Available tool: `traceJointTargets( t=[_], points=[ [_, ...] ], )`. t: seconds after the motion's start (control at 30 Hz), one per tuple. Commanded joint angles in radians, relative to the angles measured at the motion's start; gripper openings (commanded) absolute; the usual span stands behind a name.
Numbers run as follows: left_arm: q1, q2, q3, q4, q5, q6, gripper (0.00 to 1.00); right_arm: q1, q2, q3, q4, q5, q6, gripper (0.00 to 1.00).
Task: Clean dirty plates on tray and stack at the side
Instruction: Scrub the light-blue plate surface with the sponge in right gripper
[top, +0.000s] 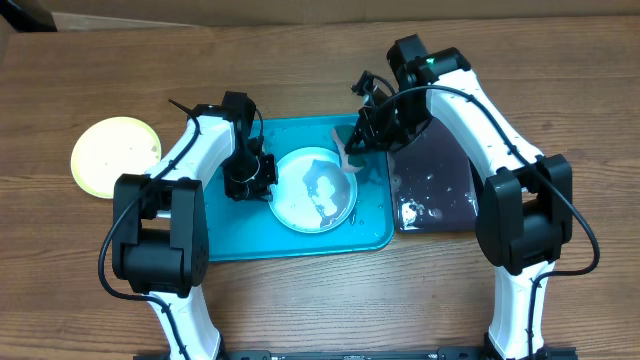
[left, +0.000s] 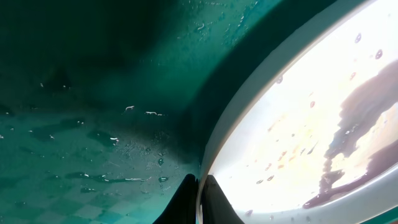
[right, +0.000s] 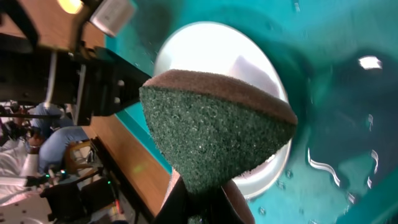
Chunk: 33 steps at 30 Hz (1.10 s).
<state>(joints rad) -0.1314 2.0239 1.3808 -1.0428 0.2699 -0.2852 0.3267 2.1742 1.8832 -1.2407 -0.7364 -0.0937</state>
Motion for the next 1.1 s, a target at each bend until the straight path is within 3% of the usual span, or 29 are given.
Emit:
traceJointTargets(
  t=[0.0, 0.23, 0.43, 0.7, 1.07],
  points=[
    [-0.008, 0.000, -0.005, 0.005, 0.011, 0.016, 0.07, 0.039, -0.015, -0.017, 0.050, -0.066, -0.054, 0.04],
    [-0.008, 0.000, -0.005, 0.004, 0.011, 0.016, 0.07, 0.125, -0.015, -0.188, 0.382, -0.058, -0.039, 0.04],
    [-0.008, 0.000, -0.005, 0.004, 0.011, 0.016, 0.06, 0.172, -0.015, -0.291, 0.634, 0.106, 0.064, 0.04],
    [-0.008, 0.000, -0.005, 0.003, 0.011, 0.016, 0.05, 0.189, -0.015, -0.294, 0.708, 0.305, 0.091, 0.04],
    [-0.008, 0.000, -0.005, 0.004, 0.011, 0.016, 0.05, 0.190, -0.014, -0.303, 0.717, 0.310, 0.091, 0.04]
  ],
)
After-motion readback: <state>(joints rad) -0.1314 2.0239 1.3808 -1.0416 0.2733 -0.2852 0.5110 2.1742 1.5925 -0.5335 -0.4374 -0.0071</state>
